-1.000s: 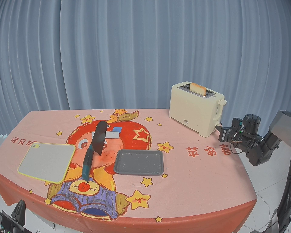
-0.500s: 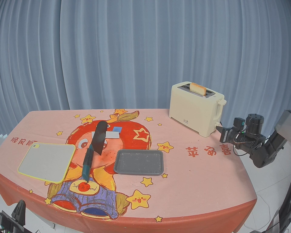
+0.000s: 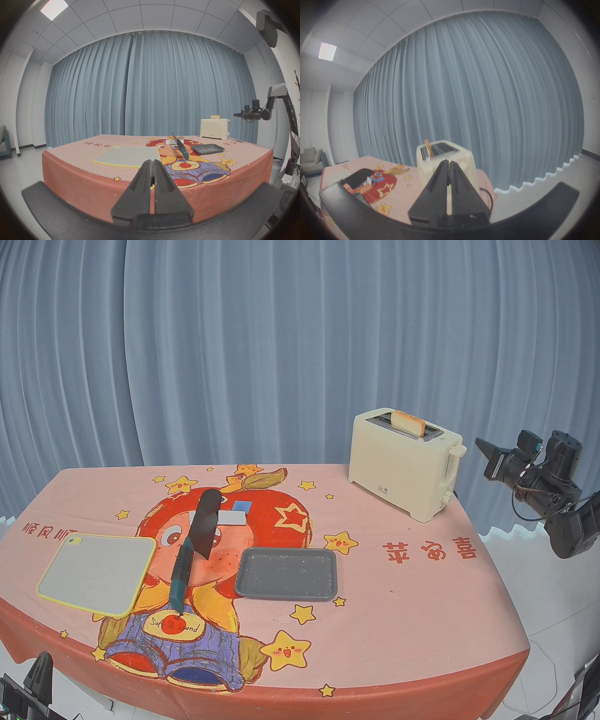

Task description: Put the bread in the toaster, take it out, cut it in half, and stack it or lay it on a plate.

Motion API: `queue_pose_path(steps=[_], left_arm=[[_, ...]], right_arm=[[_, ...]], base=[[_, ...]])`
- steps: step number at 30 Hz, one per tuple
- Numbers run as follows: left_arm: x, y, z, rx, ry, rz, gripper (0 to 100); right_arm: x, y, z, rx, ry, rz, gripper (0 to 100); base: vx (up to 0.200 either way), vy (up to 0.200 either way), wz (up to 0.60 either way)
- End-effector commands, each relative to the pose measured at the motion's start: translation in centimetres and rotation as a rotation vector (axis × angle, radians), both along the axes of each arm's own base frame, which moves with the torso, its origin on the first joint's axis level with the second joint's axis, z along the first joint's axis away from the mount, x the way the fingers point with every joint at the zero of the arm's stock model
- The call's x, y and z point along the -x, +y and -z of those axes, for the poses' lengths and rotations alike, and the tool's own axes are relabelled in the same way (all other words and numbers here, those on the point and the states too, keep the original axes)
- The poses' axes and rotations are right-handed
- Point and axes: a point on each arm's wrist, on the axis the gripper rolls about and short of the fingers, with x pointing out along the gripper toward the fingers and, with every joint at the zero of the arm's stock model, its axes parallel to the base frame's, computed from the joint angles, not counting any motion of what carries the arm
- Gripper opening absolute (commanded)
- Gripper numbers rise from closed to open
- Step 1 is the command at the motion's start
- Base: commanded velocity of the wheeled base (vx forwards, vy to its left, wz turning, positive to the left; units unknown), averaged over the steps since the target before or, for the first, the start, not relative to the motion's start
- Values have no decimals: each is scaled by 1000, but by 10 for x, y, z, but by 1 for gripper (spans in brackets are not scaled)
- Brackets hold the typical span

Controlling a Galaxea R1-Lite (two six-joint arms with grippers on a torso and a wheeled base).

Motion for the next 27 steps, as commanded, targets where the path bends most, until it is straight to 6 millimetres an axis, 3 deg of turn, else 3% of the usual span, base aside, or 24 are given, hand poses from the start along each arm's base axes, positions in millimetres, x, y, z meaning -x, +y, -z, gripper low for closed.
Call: queue_pose_path(steps=[1, 4, 12, 27], left_arm=[[-1, 0, 5, 1, 20, -1, 0], [-1, 0, 5, 1, 20, -1, 0], [-1, 0, 5, 1, 18, -1, 0], [-1, 0, 5, 1, 18, -1, 0]], right_arm=[[2, 2, -18, -8, -60, -9, 0], [-4, 7, -18, -10, -83, -23, 0], [-38, 11, 21, -12, -104, -15, 0], [-41, 8, 38, 5, -45, -6, 0]], base=[[0, 0, 0], [0, 0, 0], [0, 0, 0], [0, 0, 0]])
